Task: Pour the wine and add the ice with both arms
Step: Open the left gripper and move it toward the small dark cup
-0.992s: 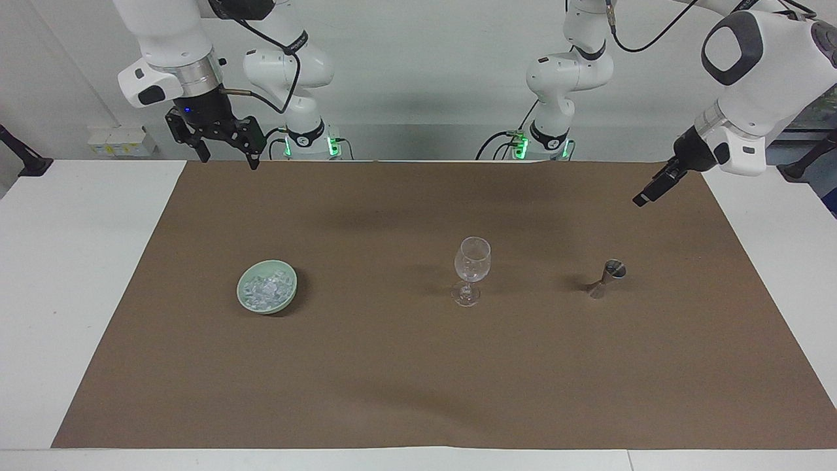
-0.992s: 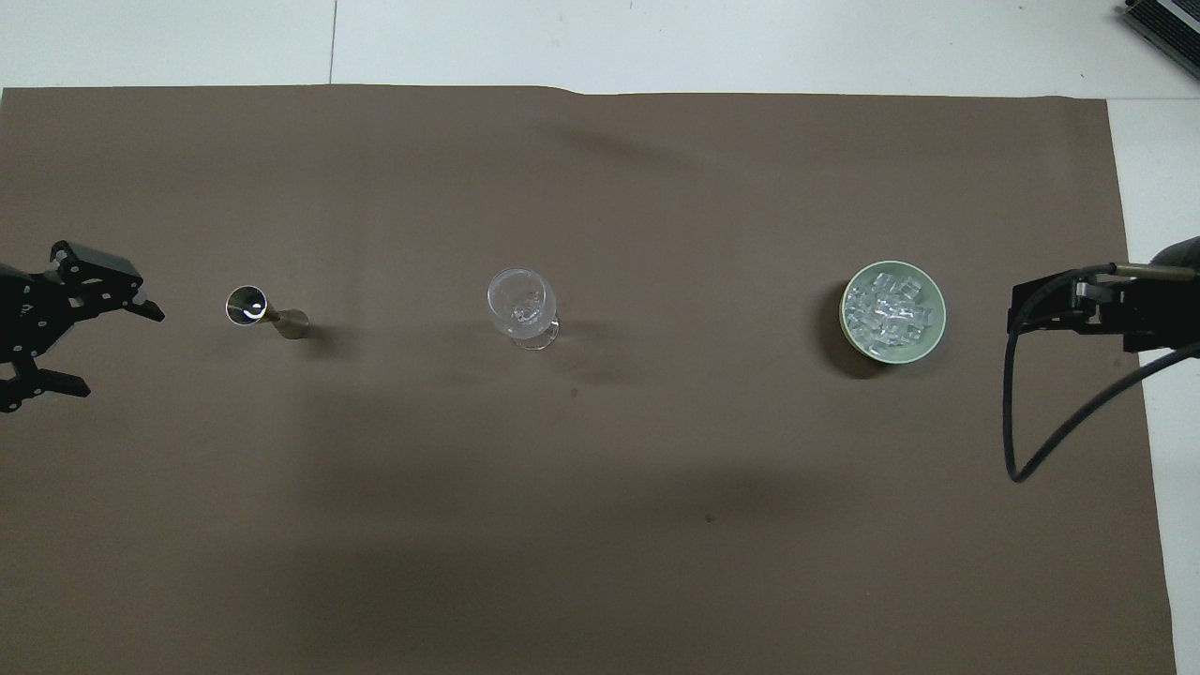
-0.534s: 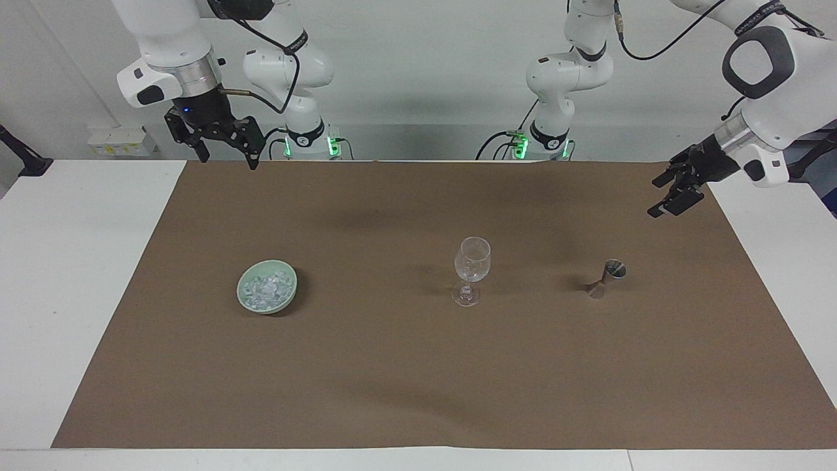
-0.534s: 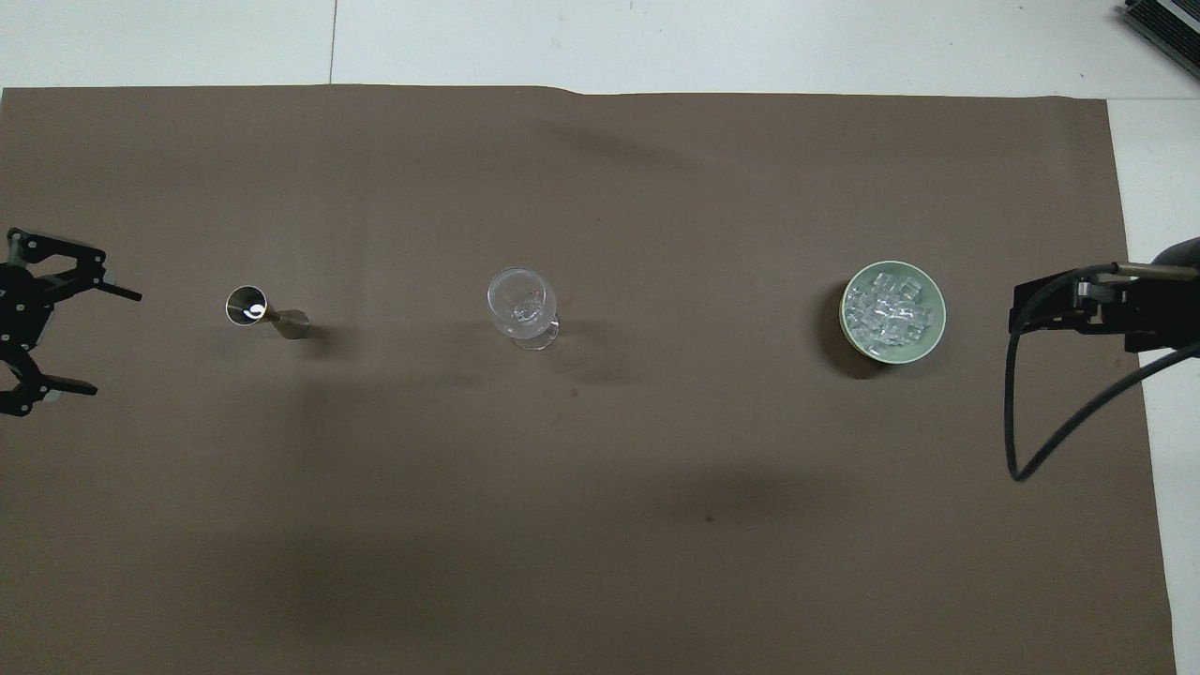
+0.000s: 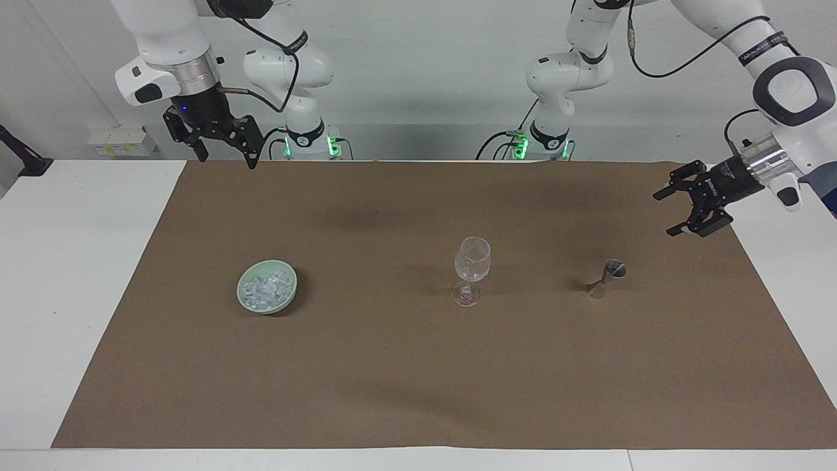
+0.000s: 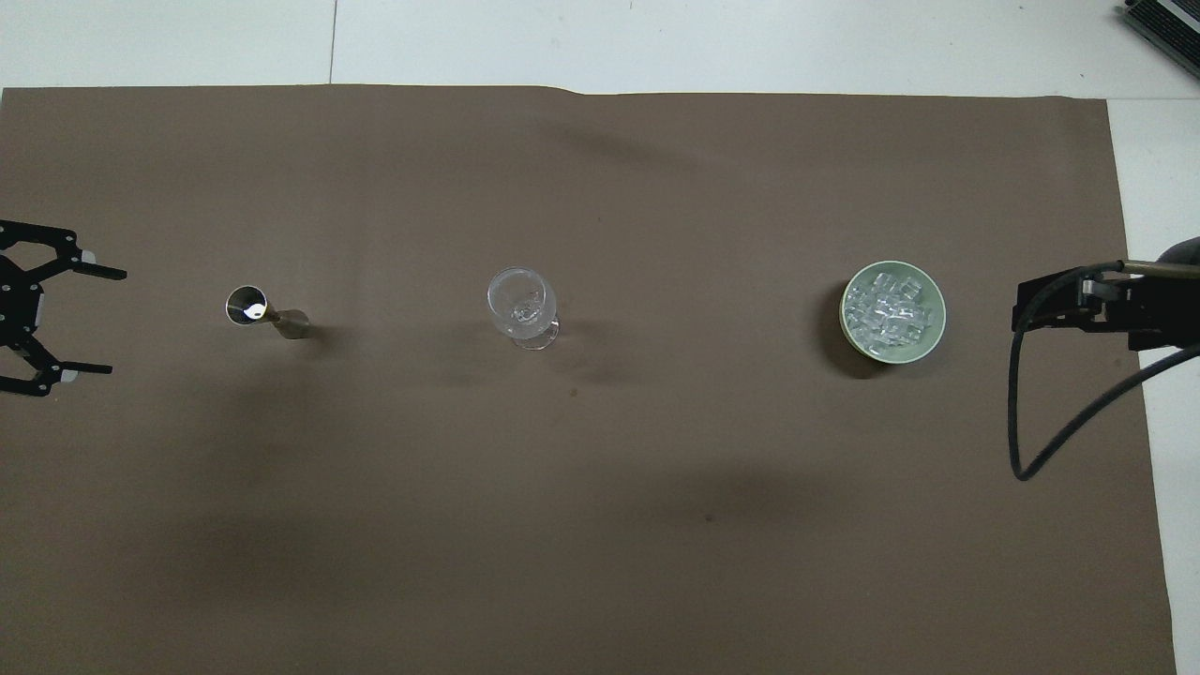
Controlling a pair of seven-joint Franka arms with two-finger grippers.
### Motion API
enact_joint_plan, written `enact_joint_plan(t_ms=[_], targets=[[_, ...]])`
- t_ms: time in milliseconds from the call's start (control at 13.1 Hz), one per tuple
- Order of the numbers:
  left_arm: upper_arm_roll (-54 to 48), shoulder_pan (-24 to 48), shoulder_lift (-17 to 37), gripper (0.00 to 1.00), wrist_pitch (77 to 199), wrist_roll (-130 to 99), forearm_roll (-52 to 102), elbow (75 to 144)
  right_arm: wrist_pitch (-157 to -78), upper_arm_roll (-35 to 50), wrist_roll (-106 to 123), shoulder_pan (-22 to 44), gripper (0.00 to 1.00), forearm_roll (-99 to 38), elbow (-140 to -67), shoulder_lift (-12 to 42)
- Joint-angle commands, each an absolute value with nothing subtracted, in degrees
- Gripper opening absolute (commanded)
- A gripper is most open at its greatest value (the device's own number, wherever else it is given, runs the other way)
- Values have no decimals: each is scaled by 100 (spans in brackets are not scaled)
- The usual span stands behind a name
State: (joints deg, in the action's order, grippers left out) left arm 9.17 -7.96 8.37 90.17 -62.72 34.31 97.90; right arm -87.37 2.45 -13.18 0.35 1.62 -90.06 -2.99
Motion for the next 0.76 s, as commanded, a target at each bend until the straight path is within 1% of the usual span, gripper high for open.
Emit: enact_joint_plan(t_ms=[0, 229, 534, 687], targets=[[1046, -782, 1089, 100, 9061, -6425, 3840, 9747, -8613, 255, -1195, -61, 100, 97, -8877, -220], [1090, -782, 1370, 100, 9184, -6416, 4279, 9782, -8604, 255, -1195, -44, 100, 70, -8903, -255], [1090, -773, 1564, 100, 9255, -6390, 4491, 9835, -8605, 255, -1178, -44, 100, 70, -8921, -272], [1090, -782, 1748, 100, 9351, -6363, 4771, 9835, -8613, 255, -1178, -44, 100, 70, -8930, -272]])
